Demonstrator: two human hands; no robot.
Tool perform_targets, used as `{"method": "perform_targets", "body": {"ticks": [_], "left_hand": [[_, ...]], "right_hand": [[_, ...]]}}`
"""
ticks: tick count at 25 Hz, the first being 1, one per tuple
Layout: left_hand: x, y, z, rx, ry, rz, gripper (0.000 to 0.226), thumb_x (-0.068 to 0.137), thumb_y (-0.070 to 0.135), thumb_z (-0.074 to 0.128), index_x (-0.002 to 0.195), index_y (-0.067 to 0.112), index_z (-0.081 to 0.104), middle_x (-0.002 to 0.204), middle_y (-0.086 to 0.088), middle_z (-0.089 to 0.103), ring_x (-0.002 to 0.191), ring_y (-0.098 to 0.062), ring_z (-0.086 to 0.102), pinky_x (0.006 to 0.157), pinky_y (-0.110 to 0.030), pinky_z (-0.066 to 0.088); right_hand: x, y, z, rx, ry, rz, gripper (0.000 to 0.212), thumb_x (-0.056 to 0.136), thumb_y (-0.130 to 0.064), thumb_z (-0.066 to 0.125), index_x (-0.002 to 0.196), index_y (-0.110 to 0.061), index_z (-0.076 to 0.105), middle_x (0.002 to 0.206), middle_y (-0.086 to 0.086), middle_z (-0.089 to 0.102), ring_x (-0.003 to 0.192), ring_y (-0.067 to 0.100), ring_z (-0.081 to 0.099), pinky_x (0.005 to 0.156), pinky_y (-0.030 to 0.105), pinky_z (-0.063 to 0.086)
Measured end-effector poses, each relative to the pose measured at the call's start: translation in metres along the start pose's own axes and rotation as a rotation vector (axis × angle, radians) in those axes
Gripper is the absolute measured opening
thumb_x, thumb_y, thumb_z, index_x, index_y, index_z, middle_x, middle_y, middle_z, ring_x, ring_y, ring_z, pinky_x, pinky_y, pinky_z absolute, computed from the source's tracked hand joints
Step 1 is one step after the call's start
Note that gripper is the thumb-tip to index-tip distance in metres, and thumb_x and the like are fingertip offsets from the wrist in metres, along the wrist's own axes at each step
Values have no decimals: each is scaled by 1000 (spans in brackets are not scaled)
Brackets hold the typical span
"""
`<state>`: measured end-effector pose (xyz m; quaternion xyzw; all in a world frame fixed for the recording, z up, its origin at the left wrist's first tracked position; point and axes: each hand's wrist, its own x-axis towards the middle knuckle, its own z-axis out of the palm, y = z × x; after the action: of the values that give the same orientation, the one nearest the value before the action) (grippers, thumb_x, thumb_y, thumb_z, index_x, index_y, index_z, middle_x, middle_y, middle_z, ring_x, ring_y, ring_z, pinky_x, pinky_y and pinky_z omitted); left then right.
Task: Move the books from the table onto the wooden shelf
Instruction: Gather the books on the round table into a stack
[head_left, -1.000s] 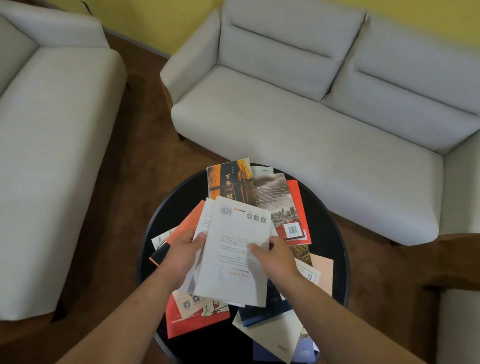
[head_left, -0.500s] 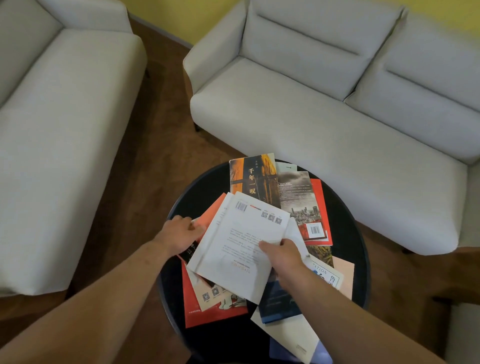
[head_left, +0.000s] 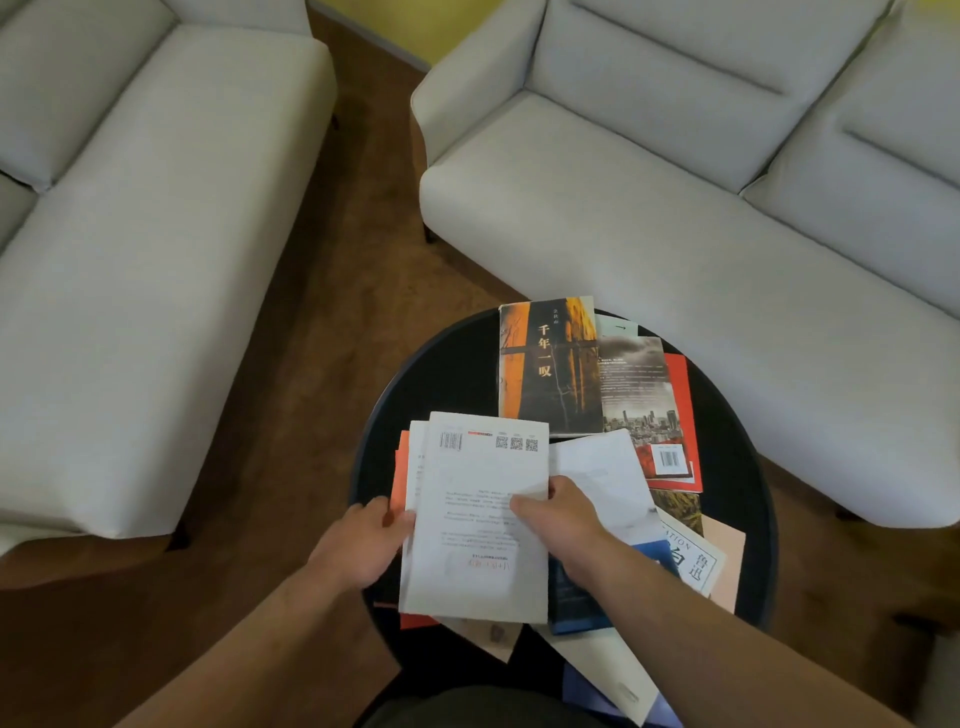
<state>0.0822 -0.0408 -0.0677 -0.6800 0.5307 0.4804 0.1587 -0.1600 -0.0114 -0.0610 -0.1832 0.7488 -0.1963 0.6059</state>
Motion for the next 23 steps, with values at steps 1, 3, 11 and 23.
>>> {"method": "perform_targets", "body": {"ticks": [1, 3, 11, 23], "left_hand": [[-4, -7, 3, -207, 1, -40, 40, 103, 47, 43, 135, 23, 51, 135, -2, 58, 105, -17, 61, 95, -38, 55], [-6, -19, 0, -432, -25, -93, 21, 102, 25, 54, 123, 21, 56, 135, -6, 57, 109, -20, 58, 102, -43, 51], [3, -21, -8, -381, -114, 65, 61, 85, 28, 80, 135, 28, 45, 128, 3, 55, 113, -18, 56, 91, -32, 48], [2, -17, -6, -495, -78, 25, 27, 91, 30, 73, 109, 15, 62, 105, -4, 72, 94, -20, 70, 66, -27, 52]], "right_hand": [[-1, -1, 1, -29, -22, -8, 29, 94, -22, 69, 120, -20, 55, 115, -1, 69, 100, 18, 68, 79, 34, 57], [-2, -6, 0, -69, -49, -13, 23, 95, -21, 68, 113, -22, 54, 111, -2, 68, 96, 14, 67, 74, 30, 55], [5, -13, 10, 94, -110, 35, 49, 86, -7, 79, 126, -13, 52, 116, 7, 72, 100, 25, 72, 81, 44, 61], [9, -11, 4, 309, -222, 127, 35, 89, -2, 75, 121, -13, 67, 112, 12, 79, 105, 34, 74, 97, 55, 56]]}}
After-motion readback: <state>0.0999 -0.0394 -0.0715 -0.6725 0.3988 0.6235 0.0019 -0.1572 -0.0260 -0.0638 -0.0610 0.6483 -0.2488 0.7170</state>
